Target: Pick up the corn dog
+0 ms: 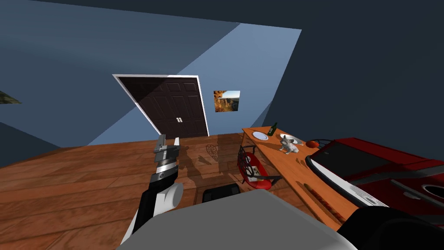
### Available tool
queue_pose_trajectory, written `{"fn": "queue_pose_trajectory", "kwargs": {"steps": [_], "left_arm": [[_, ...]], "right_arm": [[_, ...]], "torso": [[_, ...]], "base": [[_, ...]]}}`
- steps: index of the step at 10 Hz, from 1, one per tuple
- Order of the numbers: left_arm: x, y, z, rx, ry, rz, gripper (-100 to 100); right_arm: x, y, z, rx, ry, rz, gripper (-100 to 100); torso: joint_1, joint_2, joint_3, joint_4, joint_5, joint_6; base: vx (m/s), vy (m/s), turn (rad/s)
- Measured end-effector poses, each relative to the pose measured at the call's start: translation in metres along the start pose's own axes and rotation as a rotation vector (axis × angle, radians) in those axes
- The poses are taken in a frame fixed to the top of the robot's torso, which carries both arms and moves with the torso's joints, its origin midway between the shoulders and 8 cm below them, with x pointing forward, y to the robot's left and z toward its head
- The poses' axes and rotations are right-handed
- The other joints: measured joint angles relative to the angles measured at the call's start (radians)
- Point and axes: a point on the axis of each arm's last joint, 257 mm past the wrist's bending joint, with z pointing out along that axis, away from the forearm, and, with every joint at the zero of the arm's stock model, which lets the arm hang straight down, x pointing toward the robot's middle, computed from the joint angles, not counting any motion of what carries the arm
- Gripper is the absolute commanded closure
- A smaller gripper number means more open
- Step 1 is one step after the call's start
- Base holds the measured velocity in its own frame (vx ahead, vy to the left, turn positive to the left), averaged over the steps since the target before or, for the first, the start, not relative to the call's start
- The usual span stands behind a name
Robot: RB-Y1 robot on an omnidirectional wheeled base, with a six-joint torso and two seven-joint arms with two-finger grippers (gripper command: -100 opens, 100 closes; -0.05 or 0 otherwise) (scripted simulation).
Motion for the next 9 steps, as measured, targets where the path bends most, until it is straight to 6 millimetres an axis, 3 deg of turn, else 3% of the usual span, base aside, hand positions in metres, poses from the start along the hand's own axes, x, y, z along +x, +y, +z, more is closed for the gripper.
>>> {"fn": "queue_pose_trajectory", "kwargs": {"steps": [1, 2, 4, 9], "left_arm": [[0.000, 0.000, 0.000, 0.000, 0.000, 0.000, 0], [0.000, 0.000, 0.000, 0.000, 0.000, 0.000, 0], [0.000, 0.000, 0.000, 0.000, 0.000, 0.000, 0], [0.000, 0.000, 0.000, 0.000, 0.000, 0.000, 0]], "right_arm": [[0.001, -0.003, -0.005, 0.008, 0.006, -0.006, -100], [0.010, -0.018, -0.010, 0.041, 0.028, -0.028, -100], [0.025, -0.068, -0.030, 0.124, 0.090, -0.095, -100], [0.045, -0.136, -0.052, 0.236, 0.174, -0.179, -100]], "torso": [[0.004, 0.002, 0.001, 0.000, 0.000, 0.000], [0.003, 0.002, 0.001, 0.000, 0.001, 0.000], [-0.005, 0.000, 0.000, 0.000, -0.001, -0.001], [-0.003, 0.002, 0.001, 0.001, -0.001, -0.001]], "base": [[0.030, -0.060, 0.102], [0.049, -0.146, 0.178], [0.044, -0.185, 0.100], [0.001, -0.114, 0.093]]}}
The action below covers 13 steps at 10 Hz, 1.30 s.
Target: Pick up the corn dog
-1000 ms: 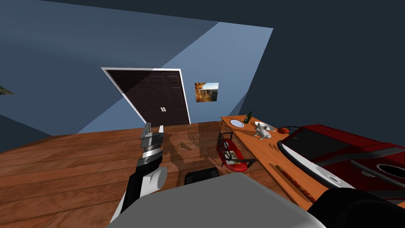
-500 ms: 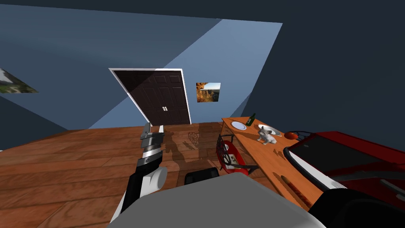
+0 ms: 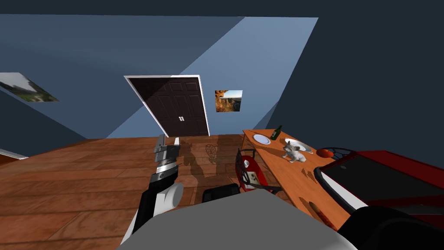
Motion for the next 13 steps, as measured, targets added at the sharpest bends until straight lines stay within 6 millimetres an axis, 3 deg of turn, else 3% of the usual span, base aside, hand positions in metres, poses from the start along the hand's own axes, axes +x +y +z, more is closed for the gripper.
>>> {"fn": "queue_pose_trajectory", "kwargs": {"steps": [3, 11, 13], "left_arm": [[0.000, 0.000, 0.000, 0.000, 0.000, 0.000, 0], [0.000, 0.000, 0.000, 0.000, 0.000, 0.000, 0], [0.000, 0.000, 0.000, 0.000, 0.000, 0.000, 0]], "right_arm": [[0.016, -0.011, -0.007, 0.021, 0.028, -0.028, -100], [0.016, -0.012, -0.007, 0.023, 0.030, -0.030, -100], [0.012, -0.036, -0.011, 0.061, 0.027, 0.007, -100]], "torso": [[0.009, 0.002, 0.001, 0.001, 0.002, 0.001], [0.011, 0.001, 0.000, 0.000, 0.002, 0.001], [0.012, -0.002, -0.001, 0.000, 0.003, 0.001]], "base": [[-0.021, -0.020, 0.068], [0.001, 0.001, -0.004], [0.039, 0.007, -0.025]]}}
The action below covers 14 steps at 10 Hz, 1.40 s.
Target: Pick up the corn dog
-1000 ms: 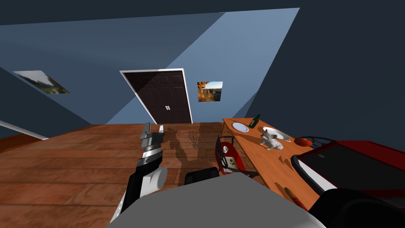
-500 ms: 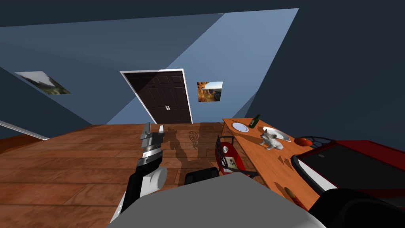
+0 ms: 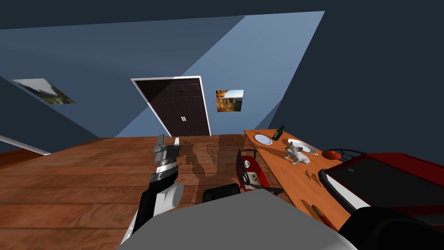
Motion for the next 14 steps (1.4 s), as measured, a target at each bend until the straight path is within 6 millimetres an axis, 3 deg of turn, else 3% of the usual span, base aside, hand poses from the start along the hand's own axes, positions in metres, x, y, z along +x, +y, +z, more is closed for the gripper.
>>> {"fn": "queue_pose_trajectory", "kwargs": {"steps": [4, 7, 14], "left_arm": [[0.000, 0.000, 0.000, 0.000, 0.000, 0.000, 0], [0.000, 0.000, 0.000, 0.000, 0.000, 0.000, 0], [0.000, 0.000, 0.000, 0.000, 0.000, 0.000, 0]], "right_arm": [[-0.019, -0.030, -0.012, 0.050, -0.021, 0.062, -100], [-0.043, -0.016, -0.013, 0.010, -0.054, 0.051, -100], [-0.046, -0.005, -0.011, -0.016, -0.063, 0.040, -100]], "torso": [[-0.001, 0.001, 0.001, 0.000, 0.000, 0.000], [-0.003, 0.004, 0.002, 0.001, -0.001, 0.000], [-0.001, 0.002, 0.001, 0.000, 0.000, 0.000]], "base": [[0.004, -0.001, 0.005], [-0.025, -0.023, 0.082], [-0.003, -0.003, 0.012]]}}
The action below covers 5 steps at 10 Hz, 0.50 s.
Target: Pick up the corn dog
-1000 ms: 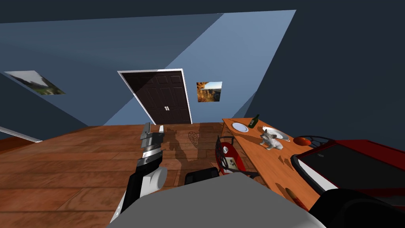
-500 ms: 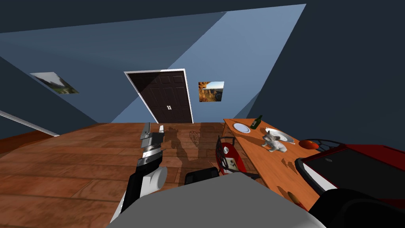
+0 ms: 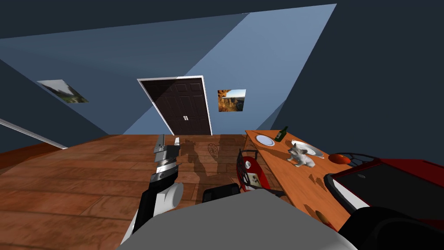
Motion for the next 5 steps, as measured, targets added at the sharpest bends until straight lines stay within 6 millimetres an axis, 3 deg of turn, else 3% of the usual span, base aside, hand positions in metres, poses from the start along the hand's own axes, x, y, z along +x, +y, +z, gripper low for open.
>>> {"fn": "queue_pose_trajectory", "kwargs": {"steps": [3, 5], "left_arm": [[0.000, 0.000, 0.000, 0.000, 0.000, 0.000, 0], [0.000, 0.000, 0.000, 0.000, 0.000, 0.000, 0]], "right_arm": [[0.000, 0.000, 0.000, 0.000, 0.000, 0.000, -100], [0.011, 0.007, 0.002, -0.006, 0.014, -0.003, -100]], "torso": [[0.001, -0.001, 0.000, 0.000, 0.000, 0.000], [-0.001, 0.001, 0.001, 0.000, 0.000, 0.000]], "base": [[0.005, 0.005, -0.018], [-0.036, -0.034, 0.119]]}}
